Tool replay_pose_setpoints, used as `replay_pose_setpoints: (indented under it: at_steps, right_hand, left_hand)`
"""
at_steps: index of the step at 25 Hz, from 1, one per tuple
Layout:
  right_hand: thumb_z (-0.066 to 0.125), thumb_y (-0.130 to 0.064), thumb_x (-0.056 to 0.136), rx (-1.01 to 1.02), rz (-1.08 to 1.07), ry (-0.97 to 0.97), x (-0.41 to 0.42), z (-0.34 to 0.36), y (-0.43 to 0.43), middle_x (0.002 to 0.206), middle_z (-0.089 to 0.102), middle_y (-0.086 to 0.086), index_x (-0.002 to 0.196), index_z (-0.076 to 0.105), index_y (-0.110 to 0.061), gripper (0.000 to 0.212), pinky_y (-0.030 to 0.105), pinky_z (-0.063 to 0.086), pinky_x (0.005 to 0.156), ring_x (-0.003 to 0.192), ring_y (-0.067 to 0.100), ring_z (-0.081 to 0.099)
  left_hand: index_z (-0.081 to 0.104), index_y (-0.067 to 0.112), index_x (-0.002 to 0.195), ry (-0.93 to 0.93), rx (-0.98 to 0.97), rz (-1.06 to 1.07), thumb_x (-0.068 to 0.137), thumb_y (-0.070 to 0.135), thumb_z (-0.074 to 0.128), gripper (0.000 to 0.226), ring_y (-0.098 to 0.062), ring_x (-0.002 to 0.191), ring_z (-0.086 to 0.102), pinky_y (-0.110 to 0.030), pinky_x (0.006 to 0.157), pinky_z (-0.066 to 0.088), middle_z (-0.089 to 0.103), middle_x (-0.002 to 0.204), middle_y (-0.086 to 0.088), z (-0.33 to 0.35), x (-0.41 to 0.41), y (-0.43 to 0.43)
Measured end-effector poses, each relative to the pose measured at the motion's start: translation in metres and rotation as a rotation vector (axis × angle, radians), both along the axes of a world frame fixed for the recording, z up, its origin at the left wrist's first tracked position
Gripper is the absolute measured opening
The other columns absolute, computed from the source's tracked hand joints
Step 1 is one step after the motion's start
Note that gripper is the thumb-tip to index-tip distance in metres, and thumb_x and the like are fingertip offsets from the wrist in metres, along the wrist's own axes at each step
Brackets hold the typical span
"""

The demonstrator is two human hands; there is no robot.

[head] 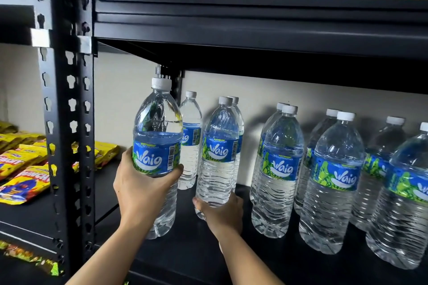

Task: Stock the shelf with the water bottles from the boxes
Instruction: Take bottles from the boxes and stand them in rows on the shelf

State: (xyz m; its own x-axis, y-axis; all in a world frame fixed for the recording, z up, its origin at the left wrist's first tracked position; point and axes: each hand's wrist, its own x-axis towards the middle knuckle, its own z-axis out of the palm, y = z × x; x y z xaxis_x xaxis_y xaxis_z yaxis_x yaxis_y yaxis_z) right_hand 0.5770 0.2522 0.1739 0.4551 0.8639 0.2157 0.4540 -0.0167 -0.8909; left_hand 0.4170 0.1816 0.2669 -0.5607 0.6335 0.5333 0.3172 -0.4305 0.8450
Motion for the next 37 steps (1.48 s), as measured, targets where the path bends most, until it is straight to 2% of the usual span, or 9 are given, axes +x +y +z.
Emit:
replay_pose_setpoints:
  at_steps: [8, 11, 14, 18, 22, 26, 32, 35, 37]
  right_hand:
    - [0.082, -0.070, 0.049, -0.056, 0.077, -0.017, 0.006, 0.003, 0.001, 0.127, 0.047, -0.003, 0.124, 0.054, -0.029, 0.090, 0.033, 0.043, 0.102, 0.125, 0.020, 0.048]
    - [0.068, -0.080, 0.048, -0.079, 0.168, -0.257, 0.019, 0.001, -0.002, 0.118, 0.060, -0.007, 0.120, 0.062, -0.031, 0.087, 0.029, 0.045, 0.098, 0.119, 0.018, 0.051]
    - [0.052, -0.084, 0.060, -0.021, 0.214, -0.493, 0.034, -0.009, -0.008, 0.109, 0.061, -0.010, 0.117, 0.064, -0.034, 0.077, 0.027, 0.042, 0.096, 0.113, 0.017, 0.050]
    - [0.056, -0.076, 0.067, -0.013, 0.267, -0.444, 0.036, -0.011, -0.010, 0.117, 0.057, -0.009, 0.122, 0.059, -0.029, 0.072, 0.027, 0.040, 0.103, 0.121, 0.013, 0.045]
    - [0.062, -0.076, 0.062, -0.030, 0.303, -0.350, 0.038, -0.012, -0.005, 0.114, 0.061, -0.016, 0.118, 0.054, -0.031, 0.072, 0.031, 0.047, 0.097, 0.117, 0.008, 0.051]
    - [0.064, -0.074, 0.060, -0.032, 0.293, -0.339, 0.041, -0.010, -0.008, 0.114, 0.059, -0.010, 0.121, 0.052, -0.031, 0.075, 0.024, 0.045, 0.087, 0.109, 0.007, 0.051]
    - [0.069, -0.073, 0.060, -0.057, 0.284, -0.324, 0.041, -0.009, -0.009, 0.114, 0.056, -0.005, 0.124, 0.051, -0.032, 0.078, 0.025, 0.045, 0.085, 0.106, 0.011, 0.055]
    - [0.070, -0.074, 0.061, -0.057, 0.269, -0.338, 0.041, -0.008, -0.010, 0.116, 0.056, -0.003, 0.127, 0.051, -0.031, 0.082, 0.027, 0.046, 0.087, 0.111, 0.014, 0.056]
    - [0.068, -0.077, 0.057, -0.051, 0.252, -0.340, 0.040, -0.009, -0.009, 0.117, 0.057, -0.005, 0.126, 0.052, -0.029, 0.086, 0.029, 0.049, 0.091, 0.111, 0.014, 0.058]
  left_hand:
    - [0.054, 0.021, 0.107, 0.025, -0.018, 0.001, 0.053, 0.034, 0.094, 0.068, -0.017, 0.093, 0.057, -0.029, 0.079, 0.041, 0.063, 0.096, 0.003, 0.001, -0.002, 0.004]
    - [0.055, 0.021, 0.105, 0.024, -0.033, -0.017, 0.053, 0.033, 0.094, 0.066, -0.016, 0.090, 0.058, -0.028, 0.078, 0.040, 0.064, 0.093, 0.003, 0.000, -0.002, 0.003]
    - [0.054, 0.019, 0.104, 0.029, -0.044, -0.044, 0.053, 0.032, 0.095, 0.067, -0.016, 0.090, 0.057, -0.027, 0.078, 0.040, 0.063, 0.093, 0.003, 0.001, -0.002, 0.007]
    - [0.051, 0.023, 0.103, 0.041, -0.037, -0.038, 0.055, 0.030, 0.095, 0.066, -0.013, 0.084, 0.055, -0.023, 0.078, 0.039, 0.059, 0.086, 0.008, 0.012, 0.002, 0.023]
    - [0.052, 0.025, 0.104, 0.000, -0.018, -0.101, 0.055, 0.023, 0.095, 0.065, -0.001, 0.075, 0.062, -0.017, 0.066, 0.044, 0.065, 0.084, 0.013, 0.012, 0.005, 0.051]
    - [0.055, 0.022, 0.107, -0.007, -0.089, -0.063, 0.052, 0.024, 0.096, 0.068, -0.017, 0.087, 0.067, -0.028, 0.082, 0.053, 0.070, 0.097, 0.000, 0.000, 0.005, 0.079]
    - [0.054, 0.019, 0.117, 0.143, -0.127, -0.058, 0.055, 0.037, 0.094, 0.076, -0.022, 0.104, 0.062, -0.037, 0.092, 0.051, 0.067, 0.109, -0.001, -0.014, -0.001, 0.101]
    - [0.041, 0.020, 0.137, 0.171, -0.163, -0.181, 0.055, 0.028, 0.096, 0.099, -0.017, 0.114, 0.056, -0.037, 0.102, 0.045, 0.059, 0.125, 0.003, -0.030, -0.009, 0.099]
    - [0.032, 0.020, 0.141, 0.179, -0.258, -0.280, 0.056, 0.021, 0.096, 0.107, -0.018, 0.116, 0.056, -0.035, 0.102, 0.044, 0.057, 0.128, 0.001, -0.057, -0.016, 0.095]
